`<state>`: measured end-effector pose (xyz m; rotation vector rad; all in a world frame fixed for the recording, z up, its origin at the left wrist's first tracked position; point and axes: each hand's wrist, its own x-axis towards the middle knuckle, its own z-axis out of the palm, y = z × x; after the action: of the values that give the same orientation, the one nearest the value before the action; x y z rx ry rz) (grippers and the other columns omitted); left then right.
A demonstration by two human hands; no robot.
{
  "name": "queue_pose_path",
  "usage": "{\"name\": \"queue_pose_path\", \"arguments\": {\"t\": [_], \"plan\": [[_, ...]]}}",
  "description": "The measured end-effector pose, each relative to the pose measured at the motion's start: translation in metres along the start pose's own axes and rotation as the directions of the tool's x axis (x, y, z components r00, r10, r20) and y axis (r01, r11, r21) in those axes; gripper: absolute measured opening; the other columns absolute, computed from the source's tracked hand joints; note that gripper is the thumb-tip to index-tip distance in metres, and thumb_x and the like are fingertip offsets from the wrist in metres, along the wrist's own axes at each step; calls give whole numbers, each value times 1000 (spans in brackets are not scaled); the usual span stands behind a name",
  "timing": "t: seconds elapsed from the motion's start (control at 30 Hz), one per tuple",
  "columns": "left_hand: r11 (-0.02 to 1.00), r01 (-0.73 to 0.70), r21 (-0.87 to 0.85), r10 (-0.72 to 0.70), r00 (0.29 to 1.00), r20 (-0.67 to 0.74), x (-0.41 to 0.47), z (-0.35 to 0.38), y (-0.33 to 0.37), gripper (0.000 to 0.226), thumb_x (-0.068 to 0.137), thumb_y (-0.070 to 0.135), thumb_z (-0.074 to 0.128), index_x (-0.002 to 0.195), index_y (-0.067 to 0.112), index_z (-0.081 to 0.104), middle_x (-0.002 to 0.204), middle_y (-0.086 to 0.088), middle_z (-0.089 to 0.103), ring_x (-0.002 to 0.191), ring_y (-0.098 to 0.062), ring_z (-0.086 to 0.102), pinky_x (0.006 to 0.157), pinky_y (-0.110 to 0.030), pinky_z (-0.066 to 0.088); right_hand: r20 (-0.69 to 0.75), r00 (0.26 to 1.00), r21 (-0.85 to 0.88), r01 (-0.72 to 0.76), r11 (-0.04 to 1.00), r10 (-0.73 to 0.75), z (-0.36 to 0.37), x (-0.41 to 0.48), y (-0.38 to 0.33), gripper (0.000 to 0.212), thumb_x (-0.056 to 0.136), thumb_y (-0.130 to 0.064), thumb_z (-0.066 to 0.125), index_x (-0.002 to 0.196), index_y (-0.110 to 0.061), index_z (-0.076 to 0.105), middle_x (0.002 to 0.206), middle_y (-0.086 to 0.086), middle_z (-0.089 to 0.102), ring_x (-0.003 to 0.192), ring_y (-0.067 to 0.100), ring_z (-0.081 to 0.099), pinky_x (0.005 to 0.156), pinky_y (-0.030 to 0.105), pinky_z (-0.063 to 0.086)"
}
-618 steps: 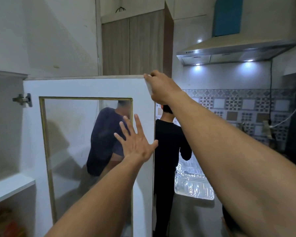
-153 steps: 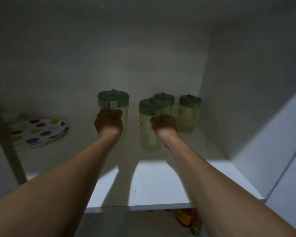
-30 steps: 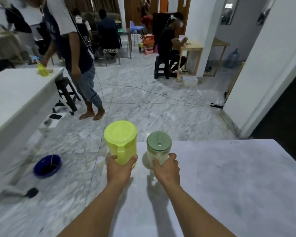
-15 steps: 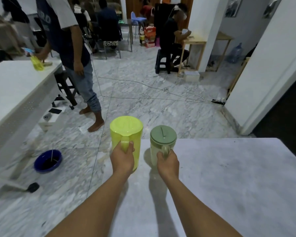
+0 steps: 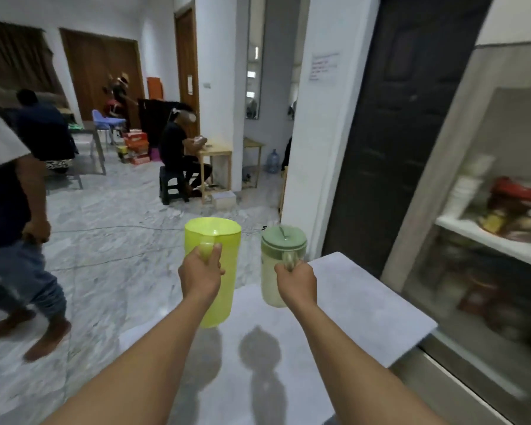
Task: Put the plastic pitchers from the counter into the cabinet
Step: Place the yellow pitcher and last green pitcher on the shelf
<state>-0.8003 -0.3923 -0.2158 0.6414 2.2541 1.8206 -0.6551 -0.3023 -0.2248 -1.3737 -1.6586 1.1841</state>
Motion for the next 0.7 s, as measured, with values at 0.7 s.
{"name": "queue_pose_path", "arguments": {"t": [0.7], "plan": [[882,-191,-431,431,697,573,-332,173,278,50,96,47,53,76,2,59,76,-16,61,77,-35,60,69,-40,44,-791,612,-3,-34,999,19,-460,-205,-8,25,87,-31,63,89,-7,72,92,13,74,89,34,69,70,32,48]]}}
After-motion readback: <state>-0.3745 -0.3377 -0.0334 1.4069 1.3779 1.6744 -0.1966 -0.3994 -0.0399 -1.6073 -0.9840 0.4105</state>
